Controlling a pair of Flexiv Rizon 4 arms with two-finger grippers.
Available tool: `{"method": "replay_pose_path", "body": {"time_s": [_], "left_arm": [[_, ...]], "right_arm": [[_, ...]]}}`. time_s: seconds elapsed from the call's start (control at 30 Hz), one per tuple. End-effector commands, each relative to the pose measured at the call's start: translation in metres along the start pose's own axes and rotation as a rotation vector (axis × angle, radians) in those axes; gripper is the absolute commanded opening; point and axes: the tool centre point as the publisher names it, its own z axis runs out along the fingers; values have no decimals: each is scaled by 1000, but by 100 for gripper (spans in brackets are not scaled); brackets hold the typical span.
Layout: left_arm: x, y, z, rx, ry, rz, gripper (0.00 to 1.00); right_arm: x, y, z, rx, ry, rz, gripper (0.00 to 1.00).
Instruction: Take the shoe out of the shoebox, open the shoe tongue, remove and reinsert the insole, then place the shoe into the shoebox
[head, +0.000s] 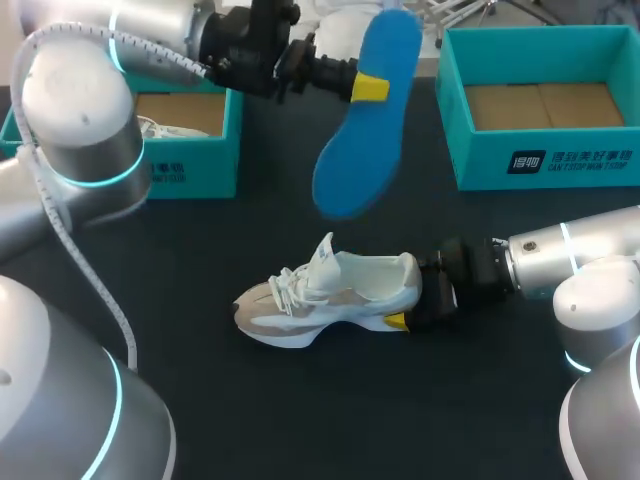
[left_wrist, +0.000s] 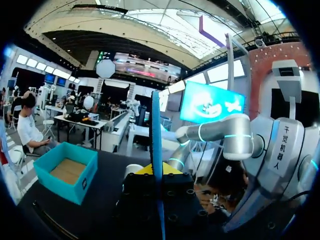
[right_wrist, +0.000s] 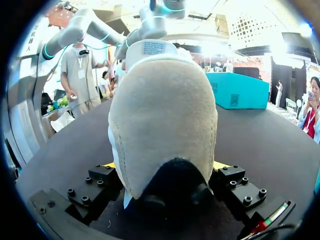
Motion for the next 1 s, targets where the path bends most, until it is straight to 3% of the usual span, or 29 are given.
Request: {"method": "replay_pose_path", "body": {"time_s": [0.03,0.17,0.37,0.6,1.0], "left_arm": [[28,-7,5,151,-78,-121,0],[47,-23,7,238,-90,-234,0],[65,-29,8,304,-109,-401,0],[85,-37,11,339,-96,-529,0],[98,-38,19,348,-13,-586,0]], "right_arm": [[-2,-8,9,5,-1,1,0],[-2,-8,9,5,-1,1,0],[-2,-8,9,5,-1,1,0],[-2,-8,9,5,-1,1,0],[-2,-8,9,5,-1,1,0]]}}
